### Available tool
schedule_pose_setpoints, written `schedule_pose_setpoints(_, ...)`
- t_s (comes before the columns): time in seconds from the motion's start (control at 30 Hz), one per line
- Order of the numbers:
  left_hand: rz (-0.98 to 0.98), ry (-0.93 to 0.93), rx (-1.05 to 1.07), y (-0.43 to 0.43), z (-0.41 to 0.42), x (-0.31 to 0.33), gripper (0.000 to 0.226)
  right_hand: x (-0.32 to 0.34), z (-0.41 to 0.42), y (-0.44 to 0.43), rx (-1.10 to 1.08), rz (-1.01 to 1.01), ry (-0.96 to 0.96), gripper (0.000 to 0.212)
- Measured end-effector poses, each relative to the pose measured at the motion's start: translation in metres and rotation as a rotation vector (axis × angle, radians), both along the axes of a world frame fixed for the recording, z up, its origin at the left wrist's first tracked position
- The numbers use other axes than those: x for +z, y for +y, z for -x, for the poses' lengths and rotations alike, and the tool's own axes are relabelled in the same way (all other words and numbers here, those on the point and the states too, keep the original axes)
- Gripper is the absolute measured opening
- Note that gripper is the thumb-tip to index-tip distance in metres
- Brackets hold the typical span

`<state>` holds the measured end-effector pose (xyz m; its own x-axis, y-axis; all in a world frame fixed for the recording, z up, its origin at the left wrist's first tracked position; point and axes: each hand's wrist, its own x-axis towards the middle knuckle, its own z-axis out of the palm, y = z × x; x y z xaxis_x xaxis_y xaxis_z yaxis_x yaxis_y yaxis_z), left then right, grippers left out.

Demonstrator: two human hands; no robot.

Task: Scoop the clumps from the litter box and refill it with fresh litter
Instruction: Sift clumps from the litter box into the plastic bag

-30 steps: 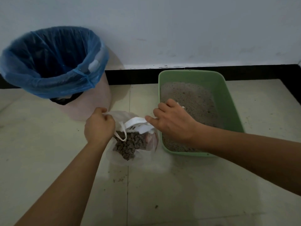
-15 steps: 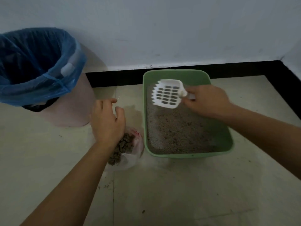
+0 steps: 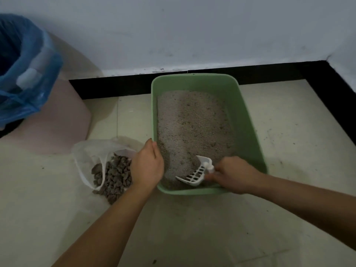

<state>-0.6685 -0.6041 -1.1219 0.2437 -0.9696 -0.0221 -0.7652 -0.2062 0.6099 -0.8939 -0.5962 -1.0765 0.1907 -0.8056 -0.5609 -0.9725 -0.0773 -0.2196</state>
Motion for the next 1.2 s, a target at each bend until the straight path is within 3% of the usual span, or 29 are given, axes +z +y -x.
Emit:
schedule_pose_setpoints(0.2,0.056,0.082,0.074,0.003,0.003,-0.009,0.029,-0.008,-0.042,-0.018,-0.022,0.062,-0.137,0.029)
schedule_pose_setpoints(0.4,0.041,0.125,0.092,0.002,0.001,-0.015,0.036,-0.03,-0.051,-0.096,-0.366,0.145,-0.228,0.046)
schedule_pose_setpoints(0.8,0.06,0.217,0.086,0.001,0.0,-0.015,0.033,-0.025,-0.031,-0.161,-0.507,0.267,-0.128,0.04)
schedule_pose_setpoints(0.93,0.06,0.22,0.082,0.0,0.001,-0.014,0.033,-0.012,-0.013,-0.149,-0.336,0.402,0.132,0.04)
schedule_pose_setpoints(1.07,0.079,0.218,0.081,-0.001,0.0,-0.014,0.033,0.006,-0.003,-0.103,0.163,0.483,0.431,0.011)
schedule_pose_setpoints(1.2,0.072,0.21,0.092,0.0,0.001,-0.013,0.033,0.021,0.009,-0.058,0.39,0.548,0.408,0.038)
